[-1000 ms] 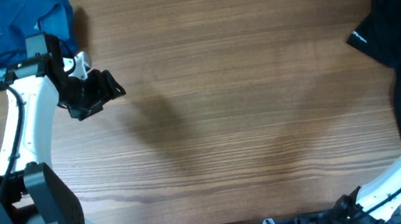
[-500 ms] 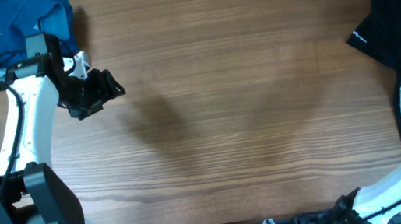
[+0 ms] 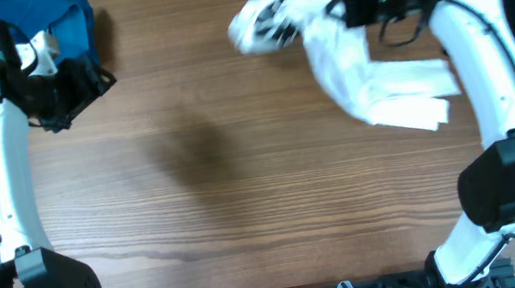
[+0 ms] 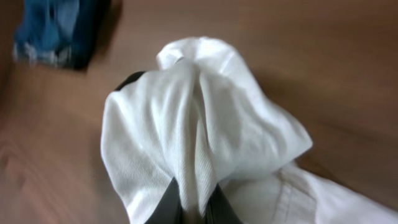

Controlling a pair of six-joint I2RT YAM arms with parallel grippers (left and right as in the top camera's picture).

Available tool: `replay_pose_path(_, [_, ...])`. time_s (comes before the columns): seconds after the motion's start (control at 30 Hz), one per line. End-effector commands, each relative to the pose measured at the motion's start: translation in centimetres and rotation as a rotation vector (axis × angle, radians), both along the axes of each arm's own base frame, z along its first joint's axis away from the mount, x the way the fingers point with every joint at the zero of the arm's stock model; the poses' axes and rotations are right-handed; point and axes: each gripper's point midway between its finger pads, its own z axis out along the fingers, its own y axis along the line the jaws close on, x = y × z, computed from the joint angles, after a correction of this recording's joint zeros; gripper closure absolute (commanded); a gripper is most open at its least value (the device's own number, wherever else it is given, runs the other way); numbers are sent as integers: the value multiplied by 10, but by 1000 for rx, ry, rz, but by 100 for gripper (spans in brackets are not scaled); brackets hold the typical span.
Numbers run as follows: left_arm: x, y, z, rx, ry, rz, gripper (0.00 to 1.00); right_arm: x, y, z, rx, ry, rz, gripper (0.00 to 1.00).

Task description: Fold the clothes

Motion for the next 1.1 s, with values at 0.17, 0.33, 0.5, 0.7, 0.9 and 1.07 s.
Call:
replay_pose_path(0.17, [-2, -1, 9, -21, -6, 23, 16, -40, -11, -57, -179, 147, 35, 4])
replay_pose_path(0.33, [3, -29, 3, -17, -7, -56, 12, -23, -35, -43, -100, 117, -68, 0])
replay_pose_path(0.5, [28, -96, -30, 12, -59, -266, 10, -15, -55, -39, -87, 102, -122, 1])
replay_pose_path(0.7, [68, -157, -102, 10, -76, -403, 10, -14, -62, -39, -82, 107, -147, 2])
replay_pose_path(0.9, [69, -215, -159, -31, -128, -674, 11, -13, -63, -39, -91, 103, -148, 3])
replay_pose_path(1.07, [57, -246, -170, 4, -169, -829, 12, -13, -63, -39, -94, 104, -149, 3])
